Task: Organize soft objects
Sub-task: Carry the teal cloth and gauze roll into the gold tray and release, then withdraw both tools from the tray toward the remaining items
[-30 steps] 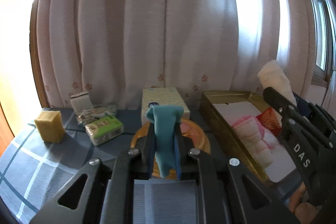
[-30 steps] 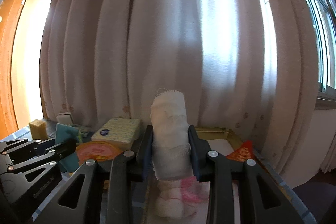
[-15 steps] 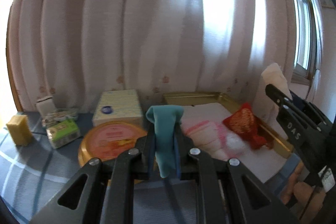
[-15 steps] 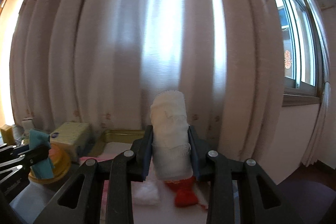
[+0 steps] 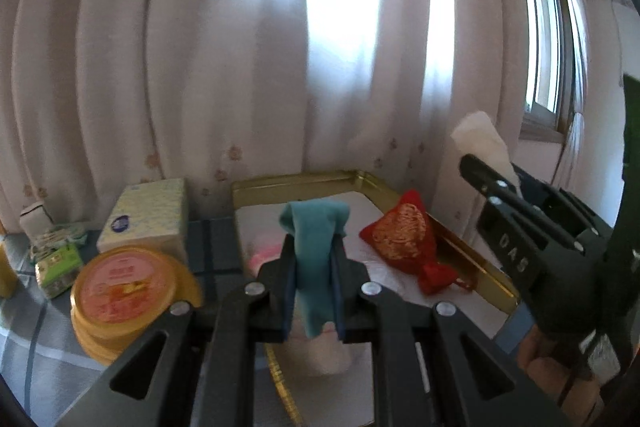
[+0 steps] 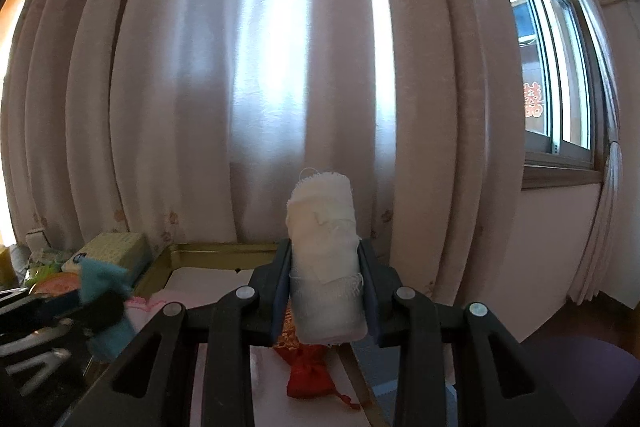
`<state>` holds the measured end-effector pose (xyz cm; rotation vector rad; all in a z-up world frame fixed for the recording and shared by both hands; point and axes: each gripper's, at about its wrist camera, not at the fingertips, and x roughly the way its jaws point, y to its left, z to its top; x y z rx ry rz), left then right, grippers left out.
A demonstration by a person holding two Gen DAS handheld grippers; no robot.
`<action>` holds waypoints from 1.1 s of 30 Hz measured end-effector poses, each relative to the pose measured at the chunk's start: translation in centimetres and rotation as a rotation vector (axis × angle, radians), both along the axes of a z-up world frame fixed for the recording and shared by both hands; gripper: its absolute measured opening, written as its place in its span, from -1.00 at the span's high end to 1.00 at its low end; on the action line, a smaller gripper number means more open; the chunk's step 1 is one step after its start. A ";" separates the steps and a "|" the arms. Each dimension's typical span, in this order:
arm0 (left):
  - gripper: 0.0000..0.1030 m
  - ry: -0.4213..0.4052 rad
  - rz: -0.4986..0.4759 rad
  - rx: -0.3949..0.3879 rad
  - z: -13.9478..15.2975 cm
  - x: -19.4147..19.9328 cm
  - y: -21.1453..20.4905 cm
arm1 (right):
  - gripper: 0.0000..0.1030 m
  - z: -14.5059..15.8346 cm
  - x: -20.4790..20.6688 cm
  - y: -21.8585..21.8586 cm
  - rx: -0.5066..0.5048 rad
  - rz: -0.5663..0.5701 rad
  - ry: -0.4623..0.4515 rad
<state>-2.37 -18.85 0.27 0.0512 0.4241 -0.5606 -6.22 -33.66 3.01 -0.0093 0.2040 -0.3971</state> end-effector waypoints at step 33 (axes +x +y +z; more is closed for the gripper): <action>-0.85 0.075 -0.009 0.006 -0.4 0.3 -2.9 | -0.70 0.1 -0.9 -0.7 0.084 0.134 -0.057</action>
